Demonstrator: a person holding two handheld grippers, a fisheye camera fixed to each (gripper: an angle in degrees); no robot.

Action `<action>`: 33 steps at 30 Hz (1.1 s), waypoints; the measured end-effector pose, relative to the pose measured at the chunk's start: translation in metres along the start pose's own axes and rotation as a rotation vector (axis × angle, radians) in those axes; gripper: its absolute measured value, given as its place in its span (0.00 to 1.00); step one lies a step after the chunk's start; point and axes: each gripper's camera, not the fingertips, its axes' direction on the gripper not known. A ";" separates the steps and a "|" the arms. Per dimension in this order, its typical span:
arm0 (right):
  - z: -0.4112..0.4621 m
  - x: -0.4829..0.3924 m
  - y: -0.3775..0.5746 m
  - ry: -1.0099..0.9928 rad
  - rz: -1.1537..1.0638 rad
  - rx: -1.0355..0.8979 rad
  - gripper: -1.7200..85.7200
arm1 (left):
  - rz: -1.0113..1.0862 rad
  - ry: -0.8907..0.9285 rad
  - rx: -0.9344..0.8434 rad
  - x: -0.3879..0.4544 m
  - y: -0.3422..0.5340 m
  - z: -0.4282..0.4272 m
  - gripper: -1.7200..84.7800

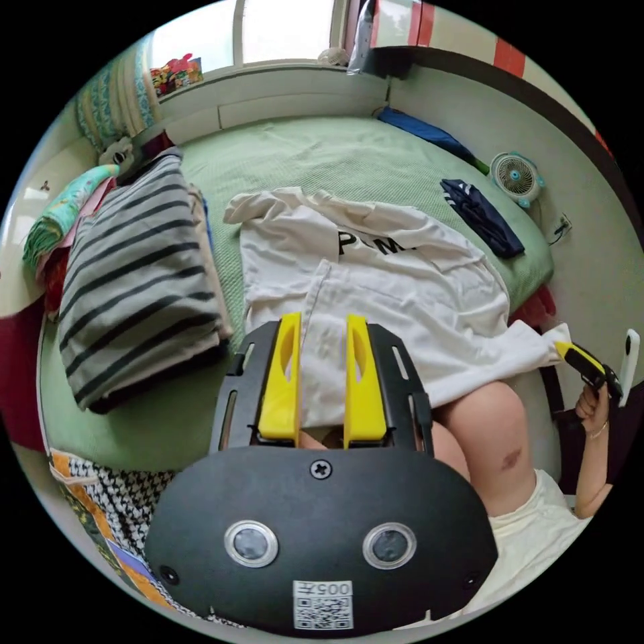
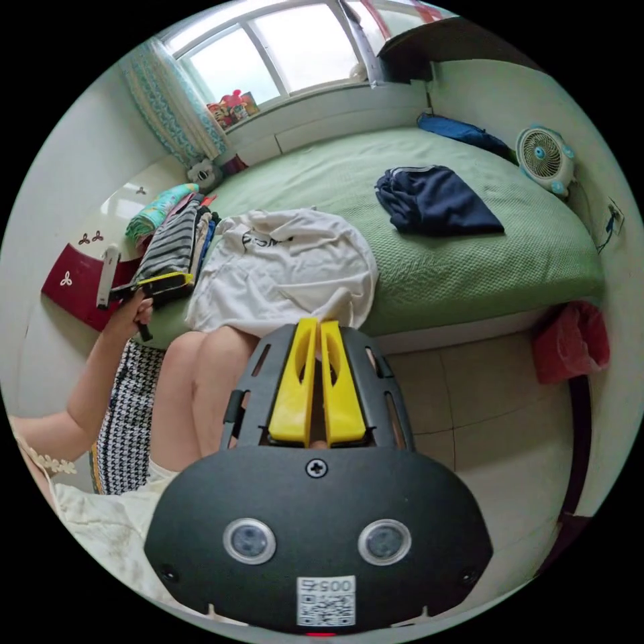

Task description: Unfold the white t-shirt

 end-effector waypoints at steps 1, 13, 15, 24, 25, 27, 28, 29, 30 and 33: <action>-0.001 0.001 -0.001 -0.002 0.007 0.006 0.00 | 0.008 0.004 -0.009 0.001 -0.007 0.005 0.15; -0.019 0.022 0.002 0.018 0.031 0.000 0.00 | 0.016 -0.019 -0.082 0.015 -0.043 0.048 0.09; -0.023 0.025 0.004 0.009 0.038 0.007 0.00 | 0.055 -0.027 -0.057 0.016 -0.034 0.029 0.07; -0.095 0.029 0.002 -0.042 -0.010 0.213 0.00 | 0.149 0.101 0.260 0.001 0.048 -0.148 0.05; -0.113 0.030 0.006 -0.066 -0.021 0.261 0.00 | 0.148 0.112 0.296 -0.001 0.059 -0.163 0.05; -0.140 0.035 0.016 -0.112 -0.043 0.333 0.00 | 0.156 0.198 0.426 -0.012 0.109 -0.222 0.05; -0.155 0.039 0.024 -0.140 -0.059 0.359 0.00 | 0.158 0.219 0.455 -0.015 0.123 -0.234 0.05; -0.162 0.041 0.029 -0.155 -0.066 0.370 0.00 | 0.173 0.245 0.502 -0.020 0.152 -0.256 0.05; -0.174 0.047 0.040 -0.186 -0.086 0.382 0.00 | 0.187 0.249 0.513 -0.024 0.181 -0.271 0.06; -0.180 0.068 0.072 -0.228 -0.099 0.336 0.00 | 0.122 0.244 0.383 -0.037 0.248 -0.270 0.06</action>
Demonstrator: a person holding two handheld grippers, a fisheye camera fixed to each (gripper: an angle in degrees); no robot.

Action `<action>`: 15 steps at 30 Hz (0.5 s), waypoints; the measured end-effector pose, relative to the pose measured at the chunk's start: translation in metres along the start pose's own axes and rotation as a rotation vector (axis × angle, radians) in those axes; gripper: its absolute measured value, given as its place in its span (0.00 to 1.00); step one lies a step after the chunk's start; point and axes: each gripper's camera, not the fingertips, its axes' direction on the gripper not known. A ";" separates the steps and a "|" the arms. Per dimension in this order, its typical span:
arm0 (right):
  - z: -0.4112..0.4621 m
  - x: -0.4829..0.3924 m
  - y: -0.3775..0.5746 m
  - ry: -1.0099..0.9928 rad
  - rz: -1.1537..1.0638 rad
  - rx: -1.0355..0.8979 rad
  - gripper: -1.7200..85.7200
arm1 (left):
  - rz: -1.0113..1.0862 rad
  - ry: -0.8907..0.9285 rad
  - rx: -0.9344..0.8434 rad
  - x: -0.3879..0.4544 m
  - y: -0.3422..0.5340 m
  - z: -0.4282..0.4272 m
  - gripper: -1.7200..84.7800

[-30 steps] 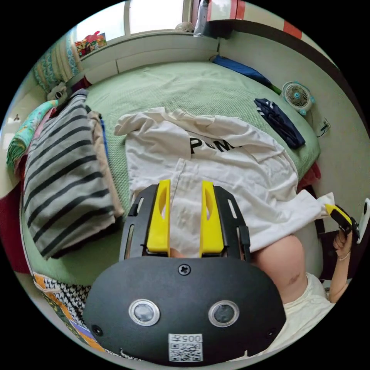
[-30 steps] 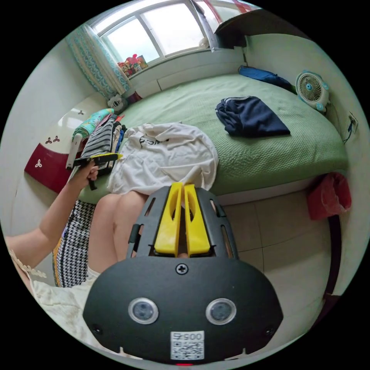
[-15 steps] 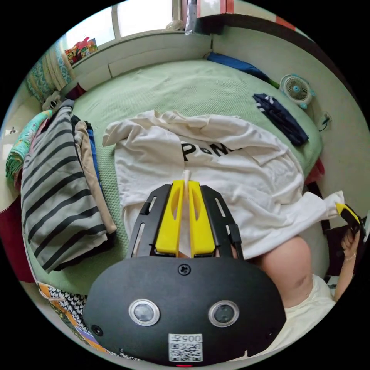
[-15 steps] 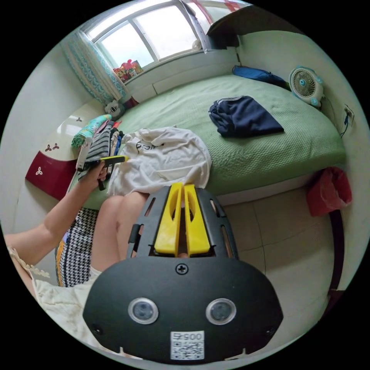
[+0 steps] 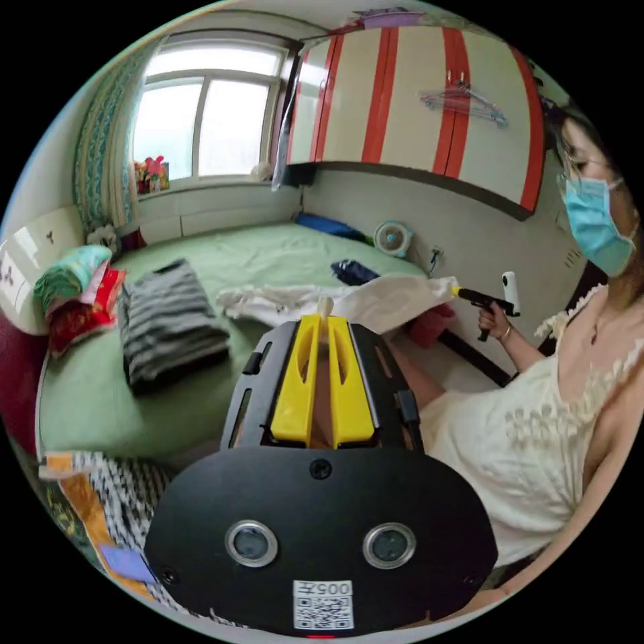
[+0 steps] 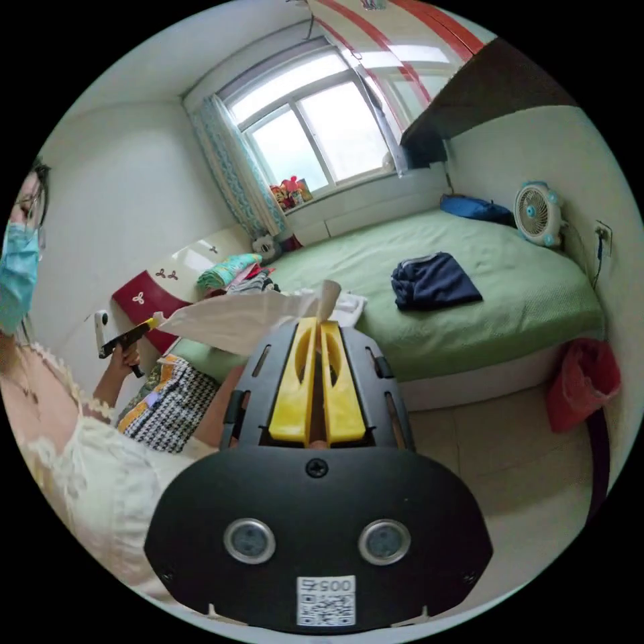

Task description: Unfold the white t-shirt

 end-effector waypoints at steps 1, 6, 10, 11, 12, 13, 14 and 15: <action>-0.001 0.013 0.015 -0.044 0.042 -0.050 0.01 | -0.034 0.008 -0.027 -0.003 0.014 -0.001 0.06; 0.011 0.068 0.066 -0.081 0.279 -0.247 0.01 | -0.414 -0.028 -0.135 -0.044 0.116 -0.004 0.06; 0.012 0.073 0.045 -0.018 0.277 -0.214 0.03 | -0.373 -0.109 -0.136 -0.050 0.099 0.013 0.07; 0.016 0.070 0.038 -0.011 0.258 -0.207 0.03 | -0.333 -0.116 -0.132 -0.053 0.084 0.026 0.07; 0.028 0.062 0.023 0.006 0.213 -0.203 0.05 | -0.295 -0.104 -0.120 -0.056 0.064 0.041 0.08; 0.044 0.052 0.008 0.017 0.161 -0.203 0.06 | -0.279 -0.094 -0.111 -0.058 0.054 0.049 0.08; 0.054 0.047 0.000 0.019 0.136 -0.206 0.07 | -0.249 -0.074 -0.089 -0.063 0.031 0.068 0.09; 0.077 0.035 -0.016 0.016 0.093 -0.217 0.09 | -0.216 -0.057 -0.069 -0.065 0.007 0.087 0.09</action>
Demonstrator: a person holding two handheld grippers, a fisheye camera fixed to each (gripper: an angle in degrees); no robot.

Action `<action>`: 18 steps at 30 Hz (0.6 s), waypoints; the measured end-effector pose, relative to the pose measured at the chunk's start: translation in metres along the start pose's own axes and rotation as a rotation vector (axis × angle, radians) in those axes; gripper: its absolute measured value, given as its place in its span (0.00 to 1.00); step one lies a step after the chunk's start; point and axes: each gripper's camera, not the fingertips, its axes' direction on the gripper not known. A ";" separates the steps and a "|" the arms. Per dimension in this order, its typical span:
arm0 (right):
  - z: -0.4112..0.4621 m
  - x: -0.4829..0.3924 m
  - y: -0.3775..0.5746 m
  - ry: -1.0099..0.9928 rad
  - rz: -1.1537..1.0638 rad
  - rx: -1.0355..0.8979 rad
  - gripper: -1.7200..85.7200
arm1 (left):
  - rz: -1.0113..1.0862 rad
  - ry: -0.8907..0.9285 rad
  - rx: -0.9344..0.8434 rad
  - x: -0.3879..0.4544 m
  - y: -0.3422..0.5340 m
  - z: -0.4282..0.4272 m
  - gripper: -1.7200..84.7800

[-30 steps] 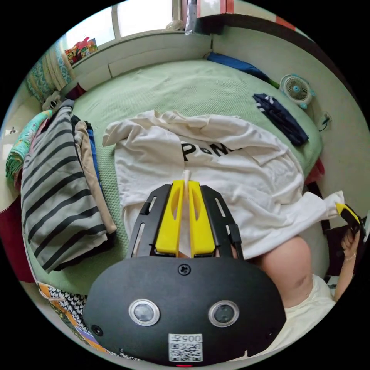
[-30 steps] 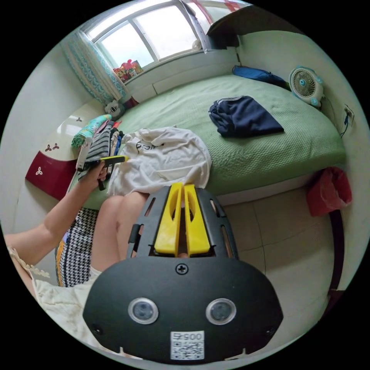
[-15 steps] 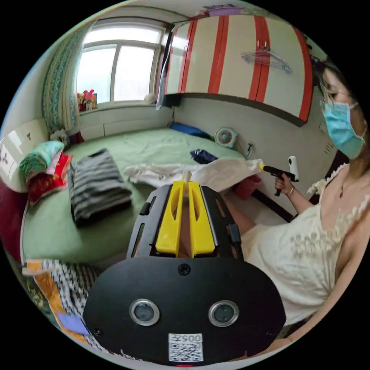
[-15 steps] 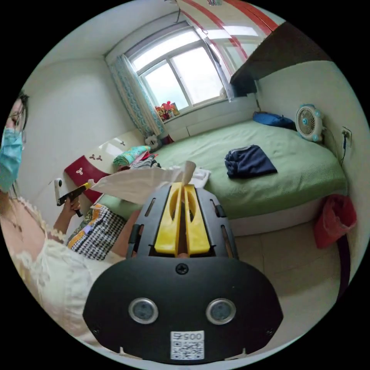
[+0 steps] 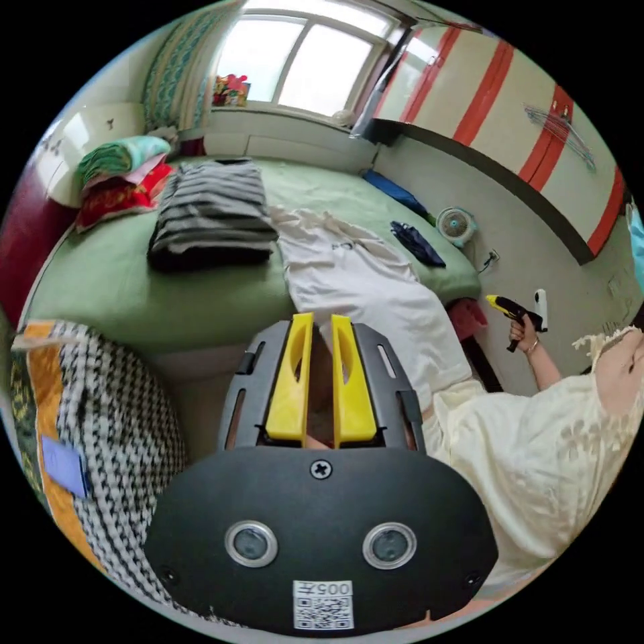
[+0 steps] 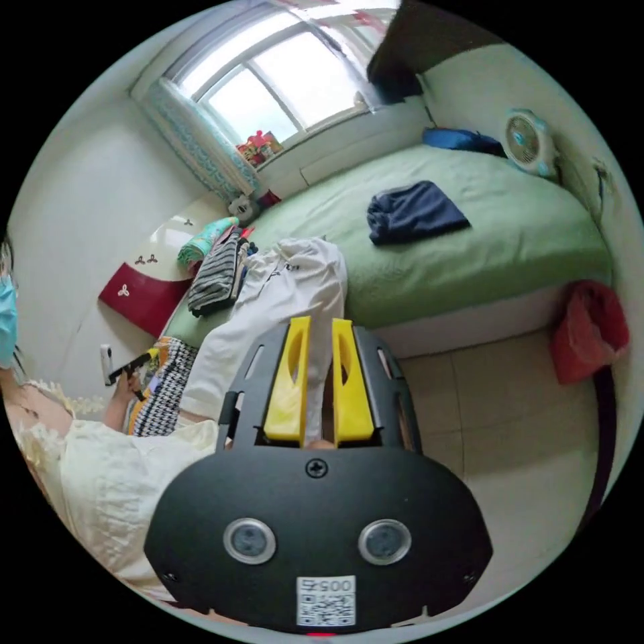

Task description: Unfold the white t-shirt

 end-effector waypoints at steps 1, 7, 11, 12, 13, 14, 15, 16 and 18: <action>0.021 -0.015 -0.019 -0.003 -0.044 -0.010 0.10 | 0.012 0.007 0.007 0.002 -0.013 0.009 0.09; 0.131 -0.078 -0.112 0.105 -0.225 -0.055 0.12 | 0.137 -0.081 -0.046 0.018 -0.132 0.116 0.11; 0.196 -0.083 -0.185 0.106 -0.243 -0.106 0.13 | 0.140 -0.152 -0.110 -0.006 -0.207 0.190 0.12; 0.219 -0.083 -0.211 0.096 -0.256 -0.122 0.13 | 0.127 -0.164 -0.126 -0.017 -0.226 0.211 0.13; 0.243 -0.085 -0.236 0.067 -0.281 -0.145 0.14 | 0.124 -0.173 -0.135 -0.022 -0.235 0.222 0.13; 0.255 -0.086 -0.246 0.057 -0.301 -0.158 0.14 | 0.119 -0.198 -0.165 -0.033 -0.252 0.244 0.14; 0.283 -0.090 -0.266 0.077 -0.348 -0.192 0.15 | 0.101 -0.231 -0.200 -0.044 -0.267 0.266 0.14; 0.313 -0.092 -0.285 0.115 -0.360 -0.240 0.15 | 0.087 -0.244 -0.219 -0.049 -0.273 0.277 0.14; 0.359 -0.095 -0.306 0.146 -0.378 -0.327 0.15 | 0.018 -0.260 -0.295 -0.069 -0.288 0.317 0.14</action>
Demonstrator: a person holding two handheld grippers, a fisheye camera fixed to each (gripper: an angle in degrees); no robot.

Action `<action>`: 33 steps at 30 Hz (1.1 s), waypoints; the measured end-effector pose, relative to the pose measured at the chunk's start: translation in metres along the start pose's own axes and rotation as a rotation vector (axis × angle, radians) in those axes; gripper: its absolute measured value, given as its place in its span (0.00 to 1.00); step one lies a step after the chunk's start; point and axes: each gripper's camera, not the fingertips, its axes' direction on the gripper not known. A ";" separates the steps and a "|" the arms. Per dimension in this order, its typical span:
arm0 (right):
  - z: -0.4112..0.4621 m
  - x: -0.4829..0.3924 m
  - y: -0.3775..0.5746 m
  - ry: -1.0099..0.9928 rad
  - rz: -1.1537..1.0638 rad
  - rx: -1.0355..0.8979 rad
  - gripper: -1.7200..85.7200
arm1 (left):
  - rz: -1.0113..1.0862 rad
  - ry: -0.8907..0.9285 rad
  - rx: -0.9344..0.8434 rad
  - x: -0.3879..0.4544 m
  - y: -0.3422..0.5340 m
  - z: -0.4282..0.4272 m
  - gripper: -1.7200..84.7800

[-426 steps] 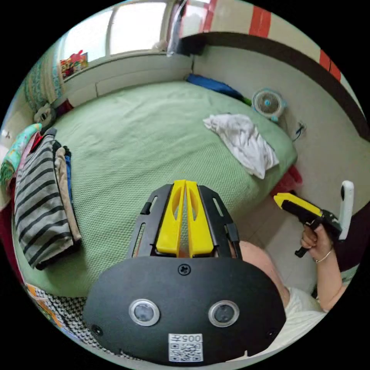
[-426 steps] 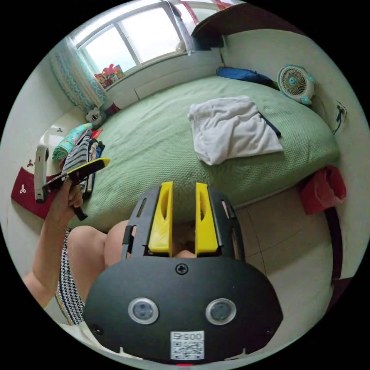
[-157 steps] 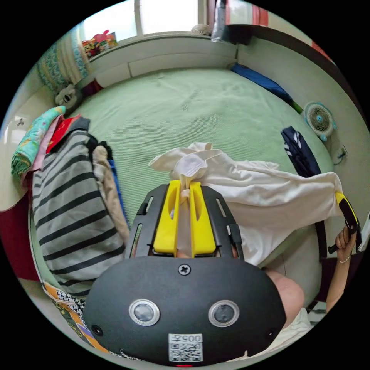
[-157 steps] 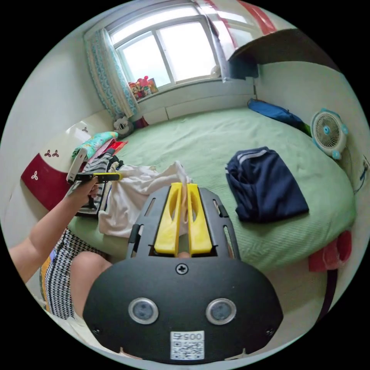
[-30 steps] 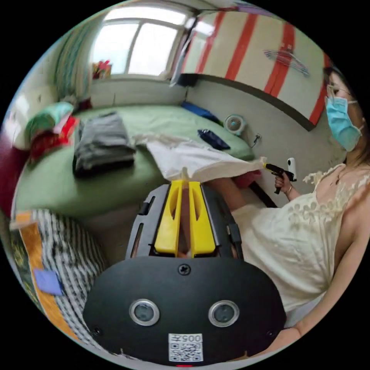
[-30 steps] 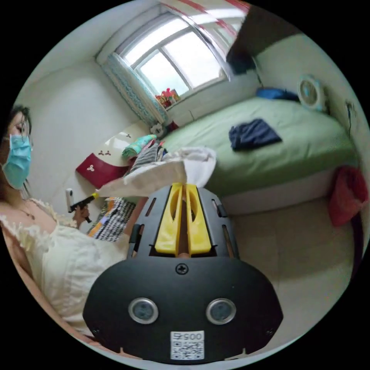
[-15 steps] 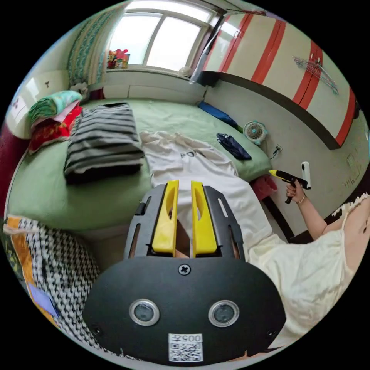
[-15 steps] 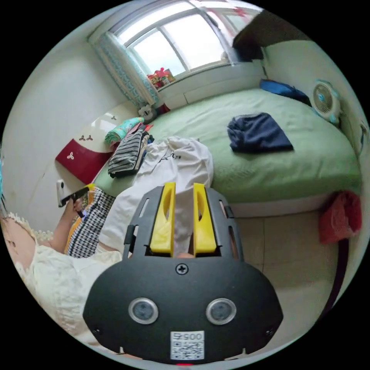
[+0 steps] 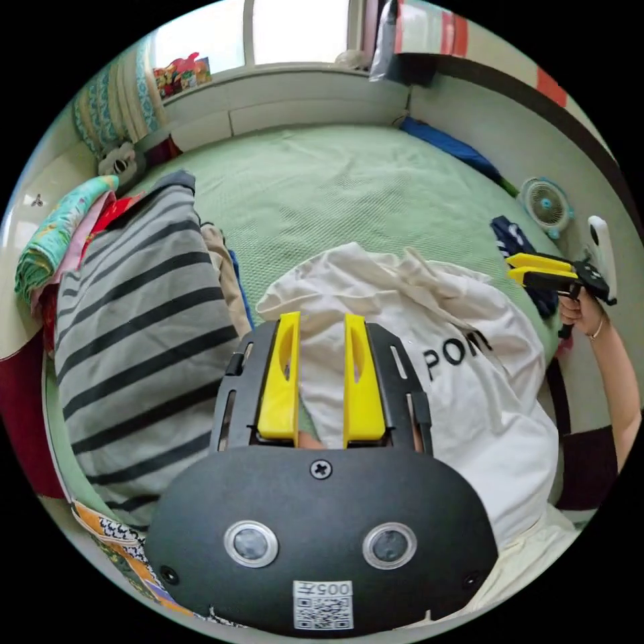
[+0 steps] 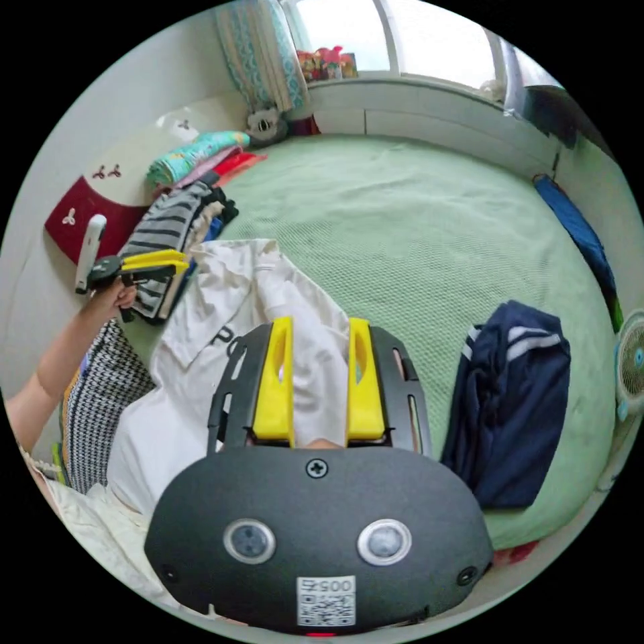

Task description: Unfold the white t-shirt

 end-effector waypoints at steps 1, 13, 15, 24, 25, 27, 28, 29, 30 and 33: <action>0.023 0.001 -0.017 0.018 -0.008 -0.045 0.14 | -0.009 0.004 -0.009 -0.001 -0.003 0.008 0.13; 0.044 0.024 -0.076 0.464 0.052 0.013 0.00 | 0.019 -0.015 0.082 0.021 -0.019 0.045 0.12; 0.032 0.052 -0.082 0.453 0.165 0.013 0.01 | 0.009 -0.012 0.106 0.029 -0.026 0.043 0.12; 0.020 0.015 -0.040 0.295 0.076 -0.018 0.10 | 0.192 0.113 0.062 0.104 -0.020 0.045 0.16; 0.022 -0.003 -0.030 0.219 0.034 -0.033 0.11 | 0.200 0.123 0.052 0.110 -0.020 0.047 0.16; 0.032 -0.028 -0.017 0.149 -0.006 -0.057 0.12 | 0.220 0.120 0.018 0.132 -0.019 0.061 0.17; 0.042 -0.042 -0.011 0.138 -0.032 -0.085 0.13 | 0.225 0.104 0.007 0.137 -0.019 0.066 0.17; 0.047 -0.048 -0.009 0.151 -0.043 -0.097 0.12 | 0.228 0.058 -0.024 0.144 -0.019 0.077 0.17; 0.060 -0.054 -0.006 0.195 -0.047 -0.119 0.12 | 0.213 0.025 -0.062 0.148 -0.020 0.089 0.17; 0.079 -0.044 -0.001 0.218 0.019 -0.152 0.08 | 0.171 0.045 -0.052 0.146 -0.016 0.099 0.16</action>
